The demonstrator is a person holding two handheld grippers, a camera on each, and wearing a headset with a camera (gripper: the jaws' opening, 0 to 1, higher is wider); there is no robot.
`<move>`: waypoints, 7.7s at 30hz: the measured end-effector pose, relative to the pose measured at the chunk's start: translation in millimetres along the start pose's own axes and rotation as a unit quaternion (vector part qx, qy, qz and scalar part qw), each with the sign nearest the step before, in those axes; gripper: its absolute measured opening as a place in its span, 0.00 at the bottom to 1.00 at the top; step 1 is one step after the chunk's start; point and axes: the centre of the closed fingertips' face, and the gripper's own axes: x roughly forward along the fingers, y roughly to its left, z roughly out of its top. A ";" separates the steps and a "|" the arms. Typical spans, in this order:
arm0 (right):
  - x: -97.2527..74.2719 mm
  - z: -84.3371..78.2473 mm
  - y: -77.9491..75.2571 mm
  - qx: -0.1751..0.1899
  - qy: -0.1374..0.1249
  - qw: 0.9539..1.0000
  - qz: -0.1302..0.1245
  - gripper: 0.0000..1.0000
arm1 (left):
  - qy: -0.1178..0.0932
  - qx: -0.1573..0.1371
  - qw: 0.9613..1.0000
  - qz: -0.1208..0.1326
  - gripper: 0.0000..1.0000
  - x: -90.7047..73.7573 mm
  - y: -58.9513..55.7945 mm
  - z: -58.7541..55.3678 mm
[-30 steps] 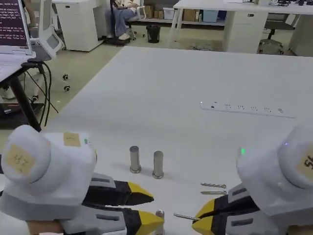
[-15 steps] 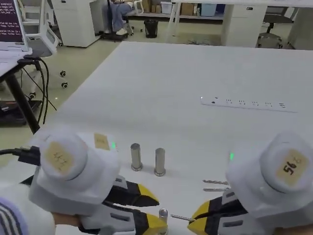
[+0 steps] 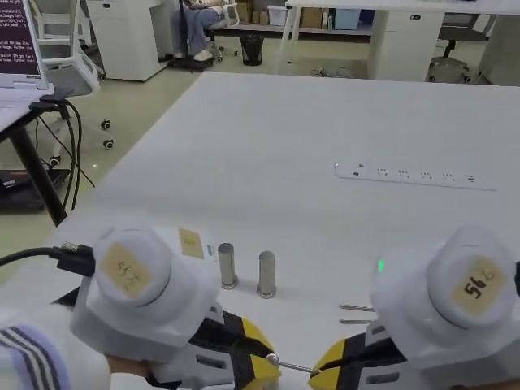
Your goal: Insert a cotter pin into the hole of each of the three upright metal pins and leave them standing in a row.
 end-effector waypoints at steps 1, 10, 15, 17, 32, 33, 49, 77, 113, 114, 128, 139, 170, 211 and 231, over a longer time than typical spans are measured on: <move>0.2 -0.1 0.6 0.000 0.000 1.000 0.001 0.00 | 0.000 -0.001 1.000 0.000 0.06 -0.1 -0.1 0.0; 2.6 0.8 3.2 0.003 -0.005 1.000 0.002 0.00 | 0.001 -0.002 1.000 -0.002 0.06 -0.7 -1.5 -1.0; 5.8 4.2 1.8 0.004 -0.008 1.000 -0.001 0.00 | 0.003 0.002 1.000 -0.002 0.06 -0.3 -1.6 -0.9; 6.7 4.9 1.7 0.006 -0.010 1.000 -0.001 0.00 | 0.004 0.001 1.000 -0.001 0.06 -0.4 -1.2 -1.1; 15.5 15.3 3.8 -0.014 -0.034 0.999 0.012 0.00 | -0.002 -0.014 1.000 0.003 0.06 0.8 -1.0 -0.5; 16.1 16.1 4.4 -0.028 -0.033 0.999 0.012 0.00 | -0.001 -0.013 1.000 0.003 0.06 0.9 -1.2 -0.5; 7.3 11.1 2.2 -0.042 -0.044 0.998 0.012 0.12 | 0.003 -0.008 1.000 0.004 0.06 1.4 -0.2 -0.9; 8.9 20.3 0.7 -0.028 -0.068 0.997 0.008 0.04 | 0.000 -0.010 1.000 0.012 0.17 -1.3 -0.7 -0.9; 44.4 13.4 7.8 0.035 -0.076 0.996 -0.021 0.12 | -0.108 -0.128 0.981 0.102 0.82 -70.2 -30.6 -25.6; 45.1 13.5 7.9 0.034 -0.075 0.996 -0.023 0.12 | -0.108 -0.126 0.981 0.104 0.82 -72.1 -32.7 -24.9; 50.9 11.1 0.6 0.065 -0.077 0.994 -0.045 0.06 | -0.101 -0.128 0.979 0.120 0.99 -79.7 -44.4 -28.8; 51.6 13.4 0.7 0.054 -0.089 0.992 -0.069 0.04 | -0.098 -0.145 0.975 0.139 0.99 -82.9 -43.9 -41.1; 82.8 53.2 -34.6 0.040 -0.091 0.989 -0.109 0.04 | -0.116 -0.186 0.961 0.170 0.97 -98.4 -28.8 -51.4; 18.3 70.0 -11.5 0.098 -0.176 0.971 -0.126 0.54 | -0.176 -0.224 0.943 0.172 0.95 -104.8 -29.6 -28.2; -53.2 45.4 18.1 0.156 -0.176 0.962 -0.137 0.82 | -0.189 -0.241 0.935 0.178 0.95 -103.2 -19.8 -8.4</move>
